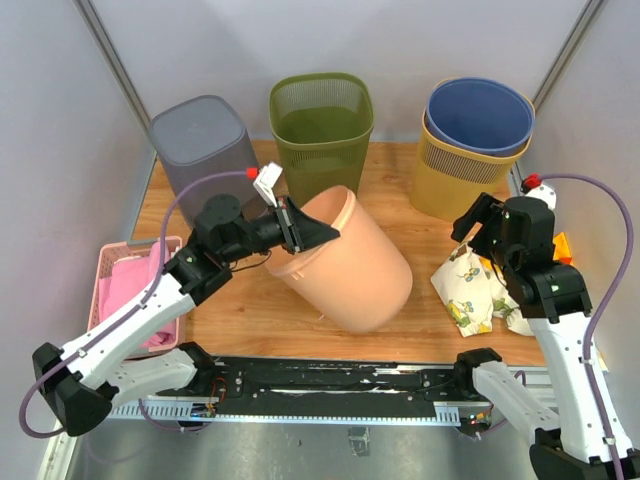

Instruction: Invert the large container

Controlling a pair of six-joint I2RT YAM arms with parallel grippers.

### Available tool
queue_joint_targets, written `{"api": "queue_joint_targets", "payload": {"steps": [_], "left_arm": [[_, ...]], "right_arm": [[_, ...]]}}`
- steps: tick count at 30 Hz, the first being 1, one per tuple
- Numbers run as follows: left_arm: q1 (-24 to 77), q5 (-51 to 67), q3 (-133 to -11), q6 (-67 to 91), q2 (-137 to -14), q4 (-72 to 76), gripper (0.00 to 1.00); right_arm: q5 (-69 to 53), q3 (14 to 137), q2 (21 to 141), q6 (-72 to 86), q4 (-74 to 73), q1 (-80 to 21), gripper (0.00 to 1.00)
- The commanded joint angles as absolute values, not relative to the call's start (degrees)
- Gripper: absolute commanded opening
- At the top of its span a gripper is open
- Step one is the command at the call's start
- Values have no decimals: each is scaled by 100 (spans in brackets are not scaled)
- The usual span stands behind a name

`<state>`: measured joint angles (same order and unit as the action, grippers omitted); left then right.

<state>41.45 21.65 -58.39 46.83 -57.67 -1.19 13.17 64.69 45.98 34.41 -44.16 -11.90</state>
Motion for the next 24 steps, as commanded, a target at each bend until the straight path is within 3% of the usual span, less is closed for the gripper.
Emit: {"api": "queue_joint_targets", "payload": {"steps": [1, 6, 9, 13, 16, 20, 24], "left_arm": [[4157, 1984, -5203, 5974, -5389, 1966, 0], [4157, 1406, -4285, 6626, -5224, 2704, 0], [4153, 1241, -3856, 7001, -5330, 3068, 0], [4148, 938, -3542, 6850, -5427, 2889, 0], [4149, 737, -3394, 6628, -5536, 2614, 0], [4140, 559, -3478, 6246, -5720, 1841, 20], [4140, 545, -3807, 5644, -5880, 1148, 59]], "right_arm": [[1108, 6897, 4735, 2931, -5229, -1115, 79], [199, 6816, 4926, 3007, -5348, -1072, 80], [-1128, 6508, 5015, 3112, -5150, -779, 81], [-2851, 6047, 4981, 3471, -4653, -267, 80], [-3267, 5853, 4867, 3711, -4503, -150, 80], [-3268, 5330, 4654, 4040, -4571, -149, 79], [-3416, 4715, 4247, 4404, -4344, -149, 79]]}}
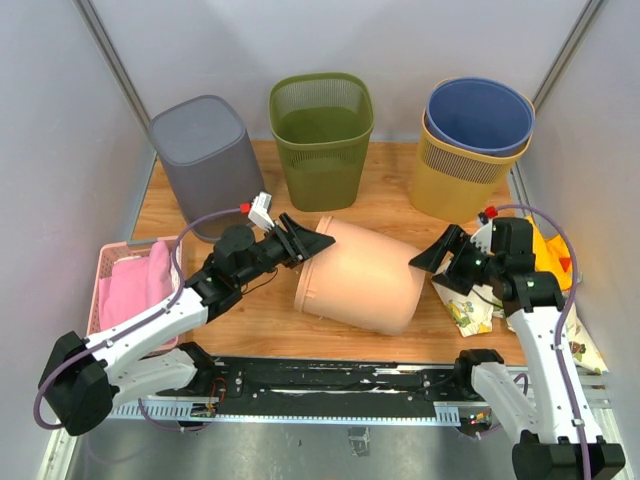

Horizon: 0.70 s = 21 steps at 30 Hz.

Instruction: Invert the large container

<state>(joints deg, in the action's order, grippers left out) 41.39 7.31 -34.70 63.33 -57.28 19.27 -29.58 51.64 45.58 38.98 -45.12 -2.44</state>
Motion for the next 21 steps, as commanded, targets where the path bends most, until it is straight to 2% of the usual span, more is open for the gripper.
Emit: {"api": "queue_joint_targets", "payload": {"steps": [1, 3, 6, 14, 17, 21], "left_arm": [[4140, 526, -3911, 5481, -5913, 975, 66], [4140, 495, -4135, 5106, -5988, 630, 76], [4140, 462, -4588, 4512, -6143, -5, 82], [4148, 107, -5733, 3550, -6323, -1763, 86], [4148, -258, -5709, 3459, -6151, -2111, 87], [4148, -131, -5429, 3134, -5826, -2208, 86]], "right_arm": [[-3419, 4627, 4155, 4478, -4314, -149, 79], [-3436, 4494, 4008, 4552, -4280, -147, 79], [-3499, 4348, 3846, 4666, -4187, -149, 80], [-3642, 4325, 3765, 4694, -3915, -154, 80], [-3721, 4241, 3811, 4759, -3813, -149, 77], [-3869, 4033, 3832, 4960, -3530, -145, 77]]}}
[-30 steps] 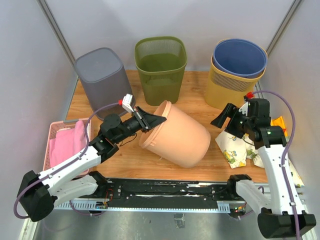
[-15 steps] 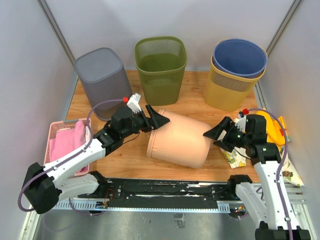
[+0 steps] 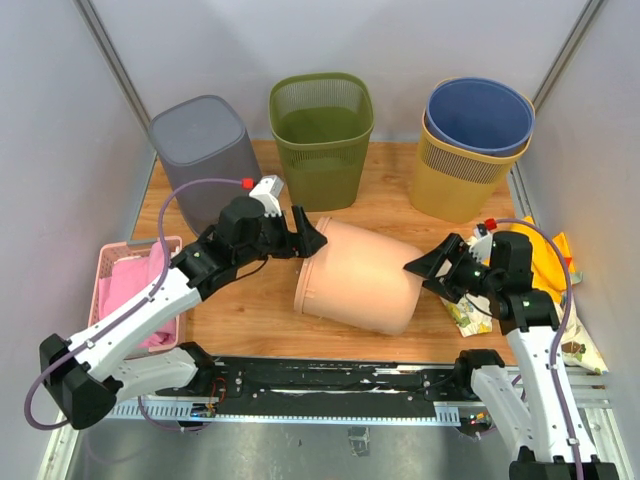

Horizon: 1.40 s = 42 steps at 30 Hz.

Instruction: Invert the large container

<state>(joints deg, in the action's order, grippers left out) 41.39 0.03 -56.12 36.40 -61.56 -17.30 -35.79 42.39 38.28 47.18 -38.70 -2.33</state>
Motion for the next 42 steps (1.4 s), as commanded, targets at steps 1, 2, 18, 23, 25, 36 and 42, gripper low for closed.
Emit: {"api": "queue_joint_targets", "payload": {"steps": [1, 2, 18, 23, 25, 36, 42], "left_arm": [[4148, -57, -5409, 3089, -5781, -2273, 85], [4148, 23, -5389, 3052, -5761, -2318, 84], [4148, 136, -5088, 2940, -6096, -2355, 25], [4148, 296, -4931, 2987, -6214, -2160, 24], [4148, 377, -4891, 2997, -6268, -2061, 25], [4148, 920, -4773, 3207, -6619, -1521, 26], [4148, 1255, -4740, 3360, -6772, -1210, 27]], "right_arm": [[-3883, 4000, 3836, 4987, -3467, -149, 77], [-3885, 3967, 3845, 4999, -3429, -149, 77], [-4335, 4146, 3999, 4941, -3154, -149, 71], [-4479, 4306, 3904, 4950, -2998, -149, 65], [-4622, 4327, 3866, 5012, -2815, -149, 63], [-5115, 4795, 3791, 5041, -2227, -262, 59], [-5093, 5378, 4007, 4852, -2334, -447, 59]]}}
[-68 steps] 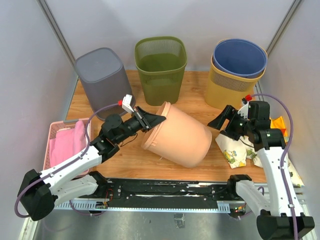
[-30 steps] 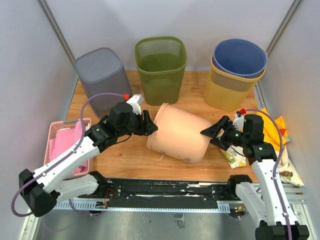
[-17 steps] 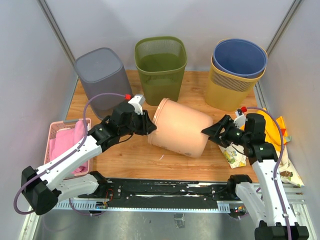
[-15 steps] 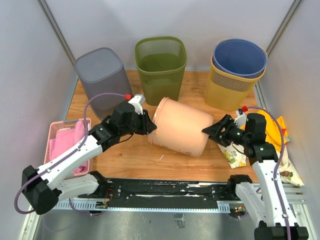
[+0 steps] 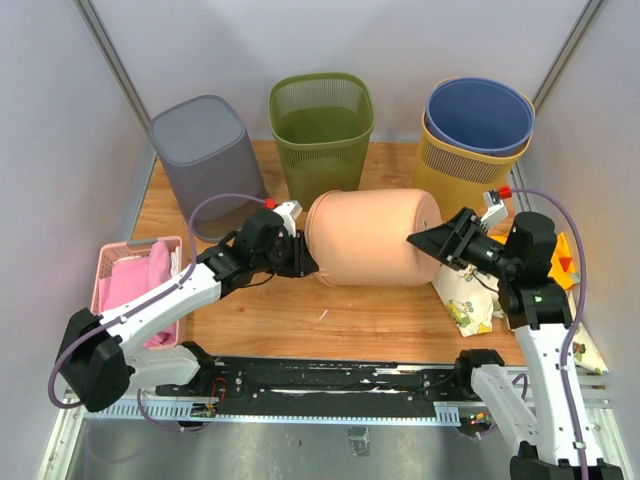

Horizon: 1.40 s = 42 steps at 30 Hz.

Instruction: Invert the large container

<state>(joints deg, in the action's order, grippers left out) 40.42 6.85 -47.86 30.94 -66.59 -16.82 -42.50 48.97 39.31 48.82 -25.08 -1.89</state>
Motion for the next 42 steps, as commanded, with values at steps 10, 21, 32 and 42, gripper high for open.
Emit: {"api": "queue_joint_targets", "payload": {"steps": [10, 21, 32, 42], "left_arm": [[4148, 1310, -4487, 3537, -6900, -913, 32], [4154, 1259, -3941, 3973, -6911, -460, 30], [4140, 1213, -3872, 4071, -6757, -392, 30], [3551, 1835, -2835, 4752, -6602, 570, 26]], "right_arm": [[-4078, 5884, 4800, 4370, -2285, -1752, 61], [-2834, 6619, 5622, 3386, -3134, -2777, 66], [225, 6895, 4361, 2980, -4764, -1912, 83], [-964, 6754, 4823, 3065, -4144, -1816, 83]]}}
